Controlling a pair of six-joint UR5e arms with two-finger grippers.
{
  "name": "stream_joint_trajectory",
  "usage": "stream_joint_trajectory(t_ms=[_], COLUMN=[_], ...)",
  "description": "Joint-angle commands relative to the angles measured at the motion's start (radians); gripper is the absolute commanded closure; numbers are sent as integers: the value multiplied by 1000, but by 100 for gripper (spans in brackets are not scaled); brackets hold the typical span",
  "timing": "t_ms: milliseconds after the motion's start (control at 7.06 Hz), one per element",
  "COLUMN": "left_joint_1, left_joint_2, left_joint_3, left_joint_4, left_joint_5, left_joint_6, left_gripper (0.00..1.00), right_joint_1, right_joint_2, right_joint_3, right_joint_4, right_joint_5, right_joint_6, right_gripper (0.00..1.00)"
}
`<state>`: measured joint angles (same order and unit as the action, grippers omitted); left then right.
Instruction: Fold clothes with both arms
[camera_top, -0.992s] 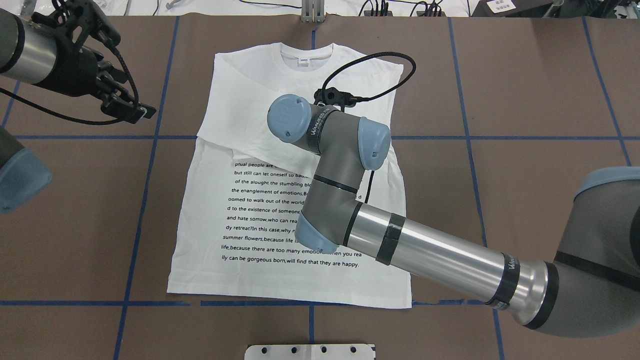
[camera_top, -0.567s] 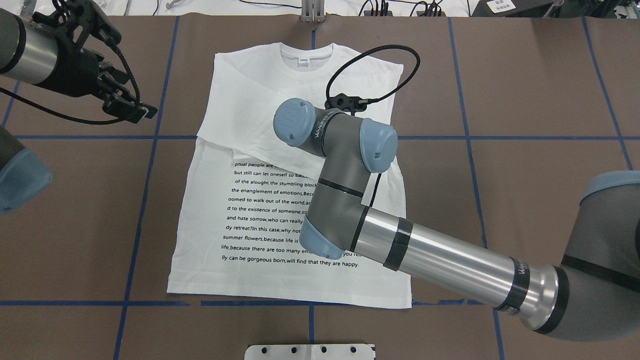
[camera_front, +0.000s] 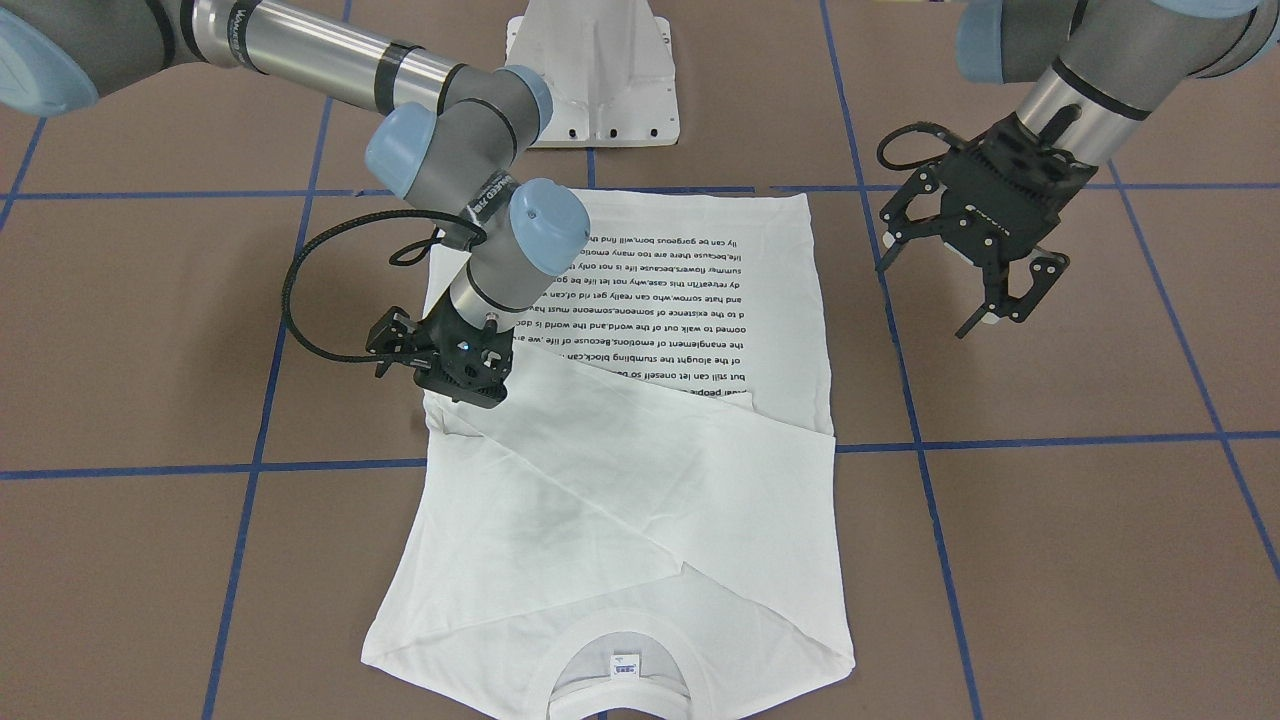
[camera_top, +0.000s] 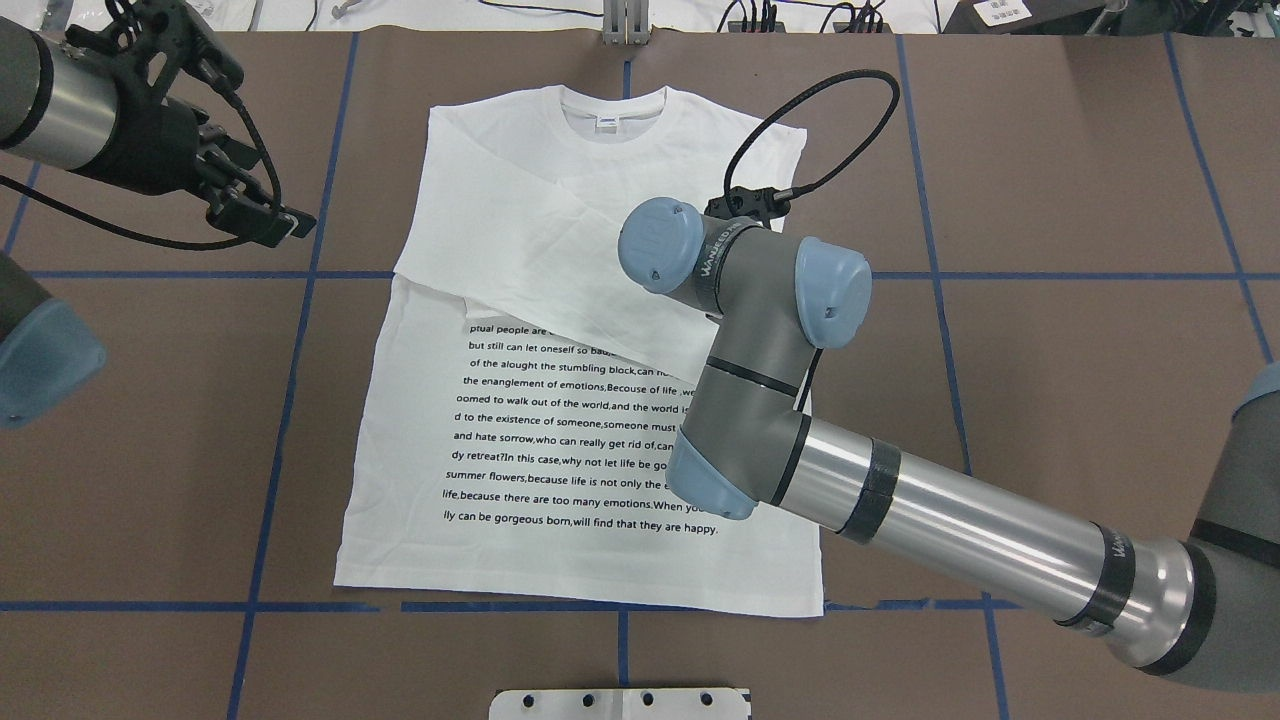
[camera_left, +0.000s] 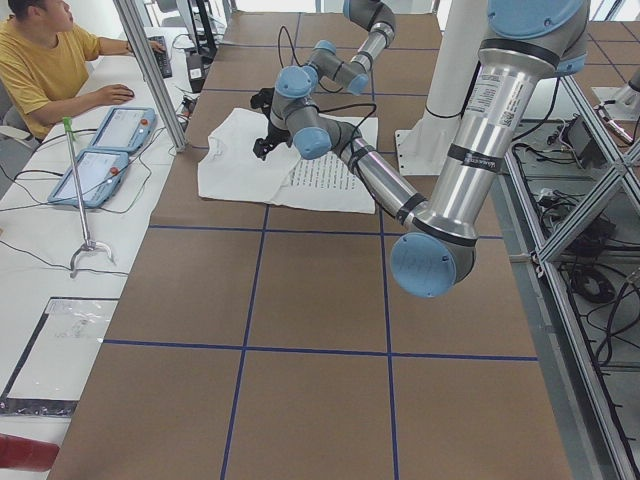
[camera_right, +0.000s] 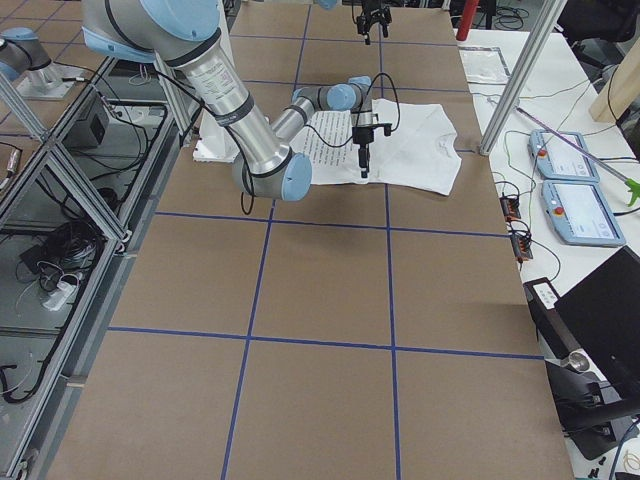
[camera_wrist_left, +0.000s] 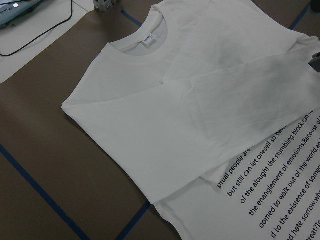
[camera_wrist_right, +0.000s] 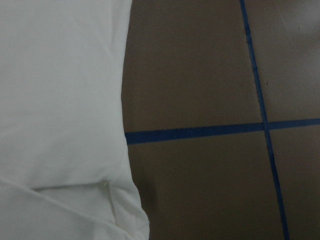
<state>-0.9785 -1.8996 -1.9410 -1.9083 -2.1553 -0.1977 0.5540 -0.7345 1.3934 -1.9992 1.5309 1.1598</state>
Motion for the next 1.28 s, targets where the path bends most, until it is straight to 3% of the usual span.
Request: stream_joint_trajectory(t_ms=[0, 142, 283, 425, 709, 850, 1134], left_joint_1=[4, 9, 35, 79, 228, 313, 481], left_joint_2=[-3, -4, -4, 11, 68, 77, 213], left_joint_3=[-9, -16, -33, -61, -148, -160, -161], left_joint_4=[0, 3, 3, 2, -1, -35, -209], left_joint_5=[0, 8, 11, 21, 206, 301, 447], left_joint_6=[-76, -189, -304, -421, -695, -839, -1024], left_gripper=[0, 0, 0, 0, 0, 0, 0], right_joint_1=[24, 24, 5, -29, -133, -225, -401], right_joint_2=[-70, -197, -268, -302, -336, -367, -440], right_joint_3=[156, 384, 555, 652, 806, 858, 892], right_joint_4=[86, 164, 168, 171, 184, 184, 188], right_joint_5=[5, 30, 81, 89, 46, -60, -245], right_joint_6=[-31, -25, 16, 140, 355, 453, 608], right_gripper=[0, 0, 0, 0, 0, 0, 0])
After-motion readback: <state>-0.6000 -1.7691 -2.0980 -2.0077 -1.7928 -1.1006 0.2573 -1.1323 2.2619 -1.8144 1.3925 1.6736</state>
